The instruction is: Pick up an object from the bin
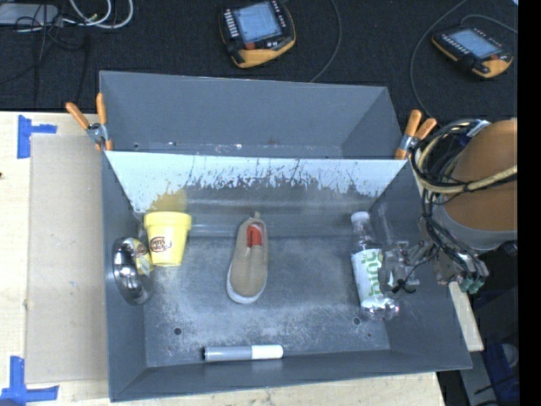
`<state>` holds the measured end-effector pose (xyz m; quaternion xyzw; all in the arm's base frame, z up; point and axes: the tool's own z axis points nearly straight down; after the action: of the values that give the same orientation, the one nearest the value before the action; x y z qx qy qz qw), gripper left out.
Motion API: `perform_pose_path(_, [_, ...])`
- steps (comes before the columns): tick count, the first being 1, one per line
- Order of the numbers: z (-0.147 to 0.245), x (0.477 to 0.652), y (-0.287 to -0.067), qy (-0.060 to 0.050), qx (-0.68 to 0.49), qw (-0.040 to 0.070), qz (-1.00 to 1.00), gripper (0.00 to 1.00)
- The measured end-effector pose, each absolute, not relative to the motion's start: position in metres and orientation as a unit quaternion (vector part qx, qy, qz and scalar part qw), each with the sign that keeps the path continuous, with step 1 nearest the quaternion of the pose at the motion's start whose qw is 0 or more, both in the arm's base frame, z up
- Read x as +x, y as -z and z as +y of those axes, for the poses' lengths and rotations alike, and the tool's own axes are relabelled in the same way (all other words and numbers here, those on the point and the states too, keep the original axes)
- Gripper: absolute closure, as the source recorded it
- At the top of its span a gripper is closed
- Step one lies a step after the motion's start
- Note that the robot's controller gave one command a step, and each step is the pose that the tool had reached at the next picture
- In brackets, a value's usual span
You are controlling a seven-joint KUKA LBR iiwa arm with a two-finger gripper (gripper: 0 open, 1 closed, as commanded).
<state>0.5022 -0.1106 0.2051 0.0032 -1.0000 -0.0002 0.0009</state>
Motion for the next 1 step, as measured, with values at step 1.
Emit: perform_pose_path(1, [-0.1115,0.4799,-0.1259,0.001,-0.076,0.005,-0.997,1.00])
